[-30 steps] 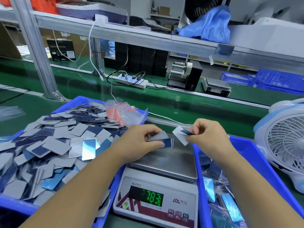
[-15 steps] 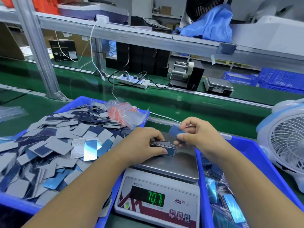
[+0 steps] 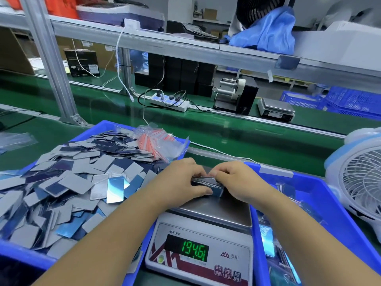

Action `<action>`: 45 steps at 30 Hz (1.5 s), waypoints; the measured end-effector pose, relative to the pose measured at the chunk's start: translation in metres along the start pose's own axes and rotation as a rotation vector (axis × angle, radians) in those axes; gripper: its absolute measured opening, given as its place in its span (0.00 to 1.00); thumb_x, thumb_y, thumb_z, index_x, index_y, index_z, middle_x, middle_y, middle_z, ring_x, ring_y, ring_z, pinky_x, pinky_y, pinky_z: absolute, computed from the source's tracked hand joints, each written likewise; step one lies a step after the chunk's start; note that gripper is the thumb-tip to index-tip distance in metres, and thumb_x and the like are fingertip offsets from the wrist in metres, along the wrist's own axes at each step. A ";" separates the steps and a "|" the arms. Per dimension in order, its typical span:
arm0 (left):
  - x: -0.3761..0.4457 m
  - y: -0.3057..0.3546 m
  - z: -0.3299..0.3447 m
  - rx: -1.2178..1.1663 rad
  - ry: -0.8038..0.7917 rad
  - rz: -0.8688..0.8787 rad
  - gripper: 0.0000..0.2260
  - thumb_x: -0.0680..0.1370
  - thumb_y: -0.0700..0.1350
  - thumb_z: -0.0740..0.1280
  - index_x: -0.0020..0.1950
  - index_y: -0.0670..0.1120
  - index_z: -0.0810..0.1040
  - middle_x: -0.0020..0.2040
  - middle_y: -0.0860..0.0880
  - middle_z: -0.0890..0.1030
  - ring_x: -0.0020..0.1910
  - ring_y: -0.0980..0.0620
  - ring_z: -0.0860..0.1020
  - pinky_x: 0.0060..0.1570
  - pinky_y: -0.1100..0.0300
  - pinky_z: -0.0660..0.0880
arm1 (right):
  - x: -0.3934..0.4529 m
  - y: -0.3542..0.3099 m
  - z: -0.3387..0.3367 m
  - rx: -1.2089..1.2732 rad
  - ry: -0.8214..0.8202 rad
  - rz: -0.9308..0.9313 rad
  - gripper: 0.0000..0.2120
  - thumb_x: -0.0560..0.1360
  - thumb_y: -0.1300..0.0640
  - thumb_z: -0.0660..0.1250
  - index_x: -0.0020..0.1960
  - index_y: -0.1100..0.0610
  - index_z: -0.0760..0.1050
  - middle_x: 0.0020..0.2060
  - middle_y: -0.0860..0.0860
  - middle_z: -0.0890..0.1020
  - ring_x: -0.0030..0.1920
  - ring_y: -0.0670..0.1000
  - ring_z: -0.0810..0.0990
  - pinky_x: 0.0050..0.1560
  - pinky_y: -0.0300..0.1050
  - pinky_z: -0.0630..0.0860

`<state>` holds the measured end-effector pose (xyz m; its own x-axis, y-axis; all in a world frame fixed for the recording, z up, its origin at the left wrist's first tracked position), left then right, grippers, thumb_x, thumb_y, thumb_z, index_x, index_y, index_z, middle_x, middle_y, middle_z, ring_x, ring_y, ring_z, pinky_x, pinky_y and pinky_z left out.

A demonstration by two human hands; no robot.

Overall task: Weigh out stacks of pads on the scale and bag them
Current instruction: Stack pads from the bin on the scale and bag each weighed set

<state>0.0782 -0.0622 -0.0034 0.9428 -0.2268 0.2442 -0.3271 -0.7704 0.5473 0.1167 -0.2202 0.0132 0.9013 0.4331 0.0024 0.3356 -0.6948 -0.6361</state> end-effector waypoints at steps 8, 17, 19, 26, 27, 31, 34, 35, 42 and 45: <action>0.003 0.007 0.004 0.118 -0.020 -0.065 0.17 0.76 0.59 0.70 0.61 0.53 0.78 0.50 0.56 0.73 0.55 0.53 0.73 0.58 0.53 0.72 | -0.018 -0.003 -0.002 -0.156 0.007 -0.219 0.12 0.73 0.59 0.70 0.53 0.45 0.80 0.39 0.39 0.80 0.35 0.38 0.73 0.38 0.31 0.67; -0.008 0.037 0.026 0.075 -0.179 -0.136 0.36 0.76 0.44 0.62 0.80 0.42 0.50 0.80 0.47 0.54 0.78 0.47 0.52 0.76 0.56 0.52 | -0.019 -0.008 0.006 -0.164 0.094 -0.212 0.16 0.68 0.63 0.68 0.54 0.50 0.79 0.35 0.35 0.76 0.36 0.30 0.73 0.38 0.25 0.66; -0.008 0.043 0.037 0.181 -0.211 -0.164 0.38 0.75 0.43 0.61 0.80 0.39 0.44 0.81 0.45 0.48 0.78 0.45 0.47 0.76 0.55 0.46 | -0.018 -0.006 0.008 -0.154 0.152 -0.186 0.12 0.70 0.60 0.67 0.52 0.52 0.79 0.37 0.38 0.78 0.36 0.33 0.73 0.38 0.25 0.66; 0.000 0.030 0.019 -0.551 -0.009 -0.323 0.36 0.75 0.32 0.59 0.80 0.53 0.57 0.78 0.52 0.62 0.74 0.56 0.64 0.71 0.59 0.64 | -0.018 -0.005 0.005 -0.190 0.136 -0.199 0.16 0.72 0.54 0.72 0.59 0.46 0.77 0.44 0.38 0.80 0.44 0.33 0.76 0.46 0.26 0.69; 0.000 0.030 0.019 -0.611 -0.008 -0.320 0.36 0.75 0.31 0.58 0.80 0.54 0.57 0.78 0.51 0.63 0.71 0.58 0.65 0.69 0.61 0.66 | -0.020 -0.006 0.009 -0.240 0.121 -0.232 0.16 0.74 0.53 0.69 0.61 0.45 0.76 0.47 0.41 0.81 0.47 0.38 0.77 0.50 0.32 0.72; 0.002 0.030 0.023 -0.670 -0.077 -0.315 0.38 0.74 0.31 0.59 0.79 0.58 0.57 0.65 0.59 0.69 0.48 0.81 0.68 0.42 0.82 0.66 | -0.028 -0.005 0.022 -0.542 0.087 -0.259 0.17 0.81 0.48 0.56 0.69 0.43 0.63 0.49 0.48 0.72 0.45 0.56 0.76 0.46 0.51 0.75; -0.001 0.035 0.024 -0.617 -0.115 -0.312 0.38 0.73 0.32 0.59 0.79 0.58 0.55 0.58 0.61 0.69 0.47 0.78 0.72 0.40 0.79 0.70 | -0.033 -0.004 0.022 -0.611 0.074 -0.260 0.17 0.80 0.49 0.55 0.68 0.44 0.60 0.48 0.48 0.69 0.41 0.55 0.72 0.39 0.49 0.72; -0.002 0.040 0.024 -0.586 -0.122 -0.292 0.39 0.72 0.34 0.59 0.79 0.59 0.53 0.63 0.58 0.68 0.56 0.71 0.73 0.48 0.74 0.73 | -0.034 -0.004 0.021 -0.580 0.041 -0.252 0.17 0.77 0.50 0.57 0.65 0.46 0.63 0.47 0.48 0.68 0.41 0.55 0.72 0.39 0.50 0.72; -0.005 0.058 0.021 -0.451 -0.115 -0.204 0.42 0.69 0.33 0.56 0.79 0.59 0.49 0.77 0.59 0.52 0.77 0.52 0.49 0.74 0.51 0.60 | -0.030 -0.014 0.015 -0.447 0.026 -0.234 0.09 0.66 0.55 0.62 0.38 0.40 0.67 0.36 0.41 0.69 0.35 0.46 0.72 0.32 0.36 0.63; -0.004 0.057 0.022 -0.457 -0.200 -0.232 0.42 0.70 0.32 0.55 0.79 0.62 0.50 0.77 0.58 0.54 0.76 0.51 0.51 0.68 0.50 0.69 | -0.030 -0.013 0.020 -0.473 0.007 -0.222 0.11 0.68 0.57 0.65 0.49 0.47 0.74 0.43 0.45 0.75 0.42 0.48 0.76 0.40 0.41 0.72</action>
<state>0.0568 -0.1182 0.0093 0.9728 -0.2245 -0.0567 -0.0614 -0.4863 0.8716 0.0795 -0.2129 0.0065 0.7958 0.5965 0.1040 0.6042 -0.7708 -0.2019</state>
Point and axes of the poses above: each hand's wrist, its own x-axis towards the middle knuckle, its own z-axis out of the palm, y = z × x, the point moved 4 cm from there along x, towards the middle knuckle
